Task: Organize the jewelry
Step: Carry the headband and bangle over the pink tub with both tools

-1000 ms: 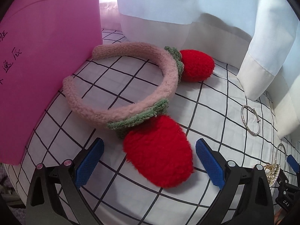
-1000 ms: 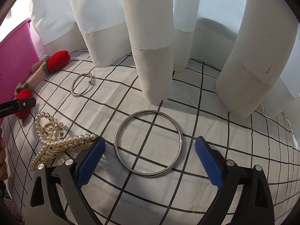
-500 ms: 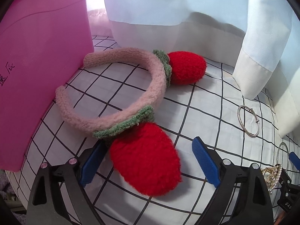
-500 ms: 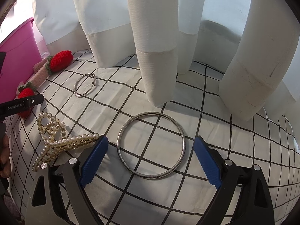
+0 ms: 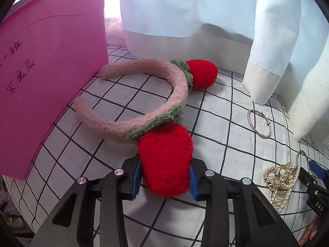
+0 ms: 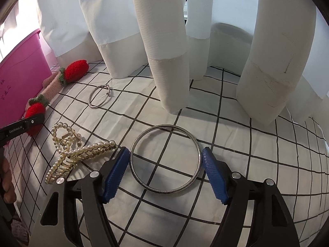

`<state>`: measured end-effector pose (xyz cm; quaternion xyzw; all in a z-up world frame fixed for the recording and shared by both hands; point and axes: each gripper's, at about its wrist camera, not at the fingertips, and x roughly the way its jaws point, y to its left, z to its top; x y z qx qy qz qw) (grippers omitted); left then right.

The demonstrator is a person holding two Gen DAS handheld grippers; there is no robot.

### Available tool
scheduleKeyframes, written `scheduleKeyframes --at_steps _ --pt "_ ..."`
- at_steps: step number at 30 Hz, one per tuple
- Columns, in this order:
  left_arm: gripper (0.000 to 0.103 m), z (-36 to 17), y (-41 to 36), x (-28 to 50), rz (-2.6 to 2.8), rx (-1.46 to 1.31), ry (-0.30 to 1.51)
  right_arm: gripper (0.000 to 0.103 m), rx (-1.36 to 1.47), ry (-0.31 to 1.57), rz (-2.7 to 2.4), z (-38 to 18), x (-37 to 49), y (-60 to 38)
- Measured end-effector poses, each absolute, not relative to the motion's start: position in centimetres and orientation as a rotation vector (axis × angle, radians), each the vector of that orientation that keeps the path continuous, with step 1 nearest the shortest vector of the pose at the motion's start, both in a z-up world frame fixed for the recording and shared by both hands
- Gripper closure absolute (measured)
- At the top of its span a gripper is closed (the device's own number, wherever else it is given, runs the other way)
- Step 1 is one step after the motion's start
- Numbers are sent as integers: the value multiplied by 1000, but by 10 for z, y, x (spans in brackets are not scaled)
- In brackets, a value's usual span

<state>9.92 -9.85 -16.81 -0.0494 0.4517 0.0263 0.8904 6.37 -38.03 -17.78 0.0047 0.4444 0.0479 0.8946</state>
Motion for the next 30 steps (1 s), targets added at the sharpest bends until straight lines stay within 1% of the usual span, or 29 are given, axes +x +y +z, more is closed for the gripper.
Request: scheduleKeyframes --at_steps 11,22,30 --pt "68 -133 -102 61 -10 -123 869 33 48 932 109 -167 48 -389" --pt "68 -94 -112 39 -33 -111 840 33 55 918 145 -136 32 -384" --pt "68 -60 -111 17 -41 -122 814 33 56 889 171 -101 19 -380"
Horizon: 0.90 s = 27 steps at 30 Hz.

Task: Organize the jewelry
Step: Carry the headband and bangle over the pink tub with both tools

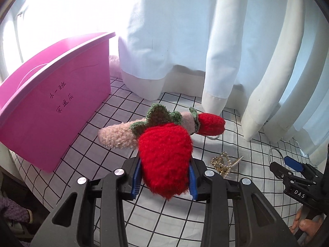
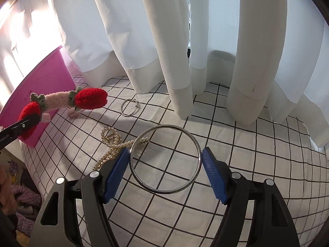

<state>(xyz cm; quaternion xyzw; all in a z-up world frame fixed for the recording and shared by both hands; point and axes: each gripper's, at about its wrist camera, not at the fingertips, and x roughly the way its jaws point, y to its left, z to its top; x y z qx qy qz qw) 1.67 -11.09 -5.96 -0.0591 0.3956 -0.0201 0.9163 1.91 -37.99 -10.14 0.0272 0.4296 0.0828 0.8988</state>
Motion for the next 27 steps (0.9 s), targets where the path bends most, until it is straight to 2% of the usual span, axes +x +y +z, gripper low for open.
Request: scheduleKeyframes --at_steps 9,17,27 --pt "68 -15 -107 -7 -22 -139 752 33 55 831 226 -56 4 -371" --pt "68 45 -91 -30 23 -154 641 33 44 752 318 -8 -1 -345" --pt "68 100 -26 -30 118 -175 540 33 25 656 459 46 29 -264"
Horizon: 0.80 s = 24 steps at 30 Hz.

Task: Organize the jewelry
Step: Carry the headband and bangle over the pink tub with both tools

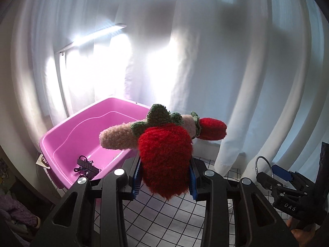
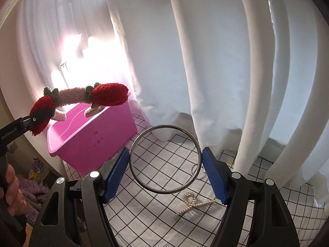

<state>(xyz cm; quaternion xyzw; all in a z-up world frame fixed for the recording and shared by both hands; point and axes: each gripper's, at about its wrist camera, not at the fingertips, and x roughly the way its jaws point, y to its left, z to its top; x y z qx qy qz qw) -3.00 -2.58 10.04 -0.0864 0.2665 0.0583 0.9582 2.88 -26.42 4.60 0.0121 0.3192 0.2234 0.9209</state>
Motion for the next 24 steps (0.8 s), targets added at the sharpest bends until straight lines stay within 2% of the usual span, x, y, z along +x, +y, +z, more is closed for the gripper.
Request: scheduleKeyframes --at_steps 10,17,24 --pt "68 118 91 7 227 -176 523 33 -21 622 577 74 77 -133" --pt "68 100 156 36 257 -209 570 33 -63 648 635 75 115 -48" --pt "67 70 182 59 232 -196 636 33 -137 715 684 61 150 25"
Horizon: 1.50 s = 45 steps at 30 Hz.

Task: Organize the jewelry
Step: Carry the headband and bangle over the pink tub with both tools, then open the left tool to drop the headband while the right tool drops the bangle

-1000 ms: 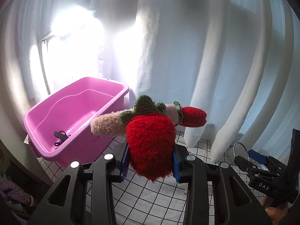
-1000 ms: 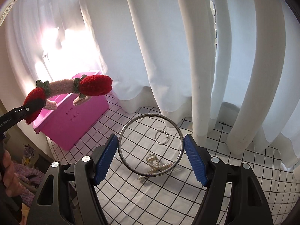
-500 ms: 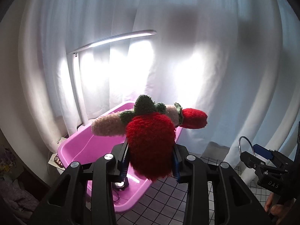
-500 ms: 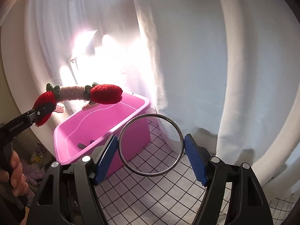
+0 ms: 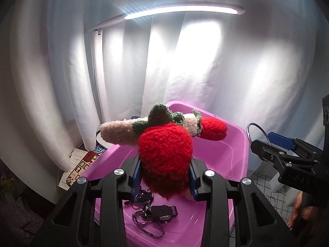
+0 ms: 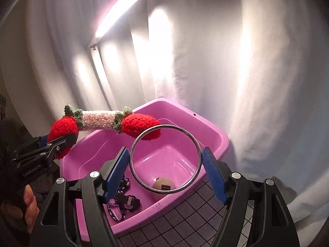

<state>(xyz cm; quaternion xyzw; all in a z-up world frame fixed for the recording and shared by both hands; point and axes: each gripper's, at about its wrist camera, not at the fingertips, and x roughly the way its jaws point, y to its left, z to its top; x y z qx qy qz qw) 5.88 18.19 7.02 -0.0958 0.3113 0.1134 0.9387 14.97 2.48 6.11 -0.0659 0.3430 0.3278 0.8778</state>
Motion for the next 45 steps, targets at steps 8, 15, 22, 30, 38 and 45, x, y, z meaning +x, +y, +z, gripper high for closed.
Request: scheduleKeyframes --at_steps 8,15,22,30,38,45 --pt "67 32 195 74 157 -249 770 33 -191 813 688 36 182 64" --pt "65 0 198 89 123 -291 924 33 -217 912 668 12 203 82" --pt "60 -23 209 101 157 -320 1046 33 -245 991 636 -6 218 91" --pt "50 -31 210 103 179 -304 1087 32 -282 1026 606 -16 226 100" --pt "24 -29 213 101 213 -274 1068 30 -283 1053 570 -18 232 99" --pt "22 -31 210 101 201 -276 1069 30 -280 1045 560 -17 231 92"
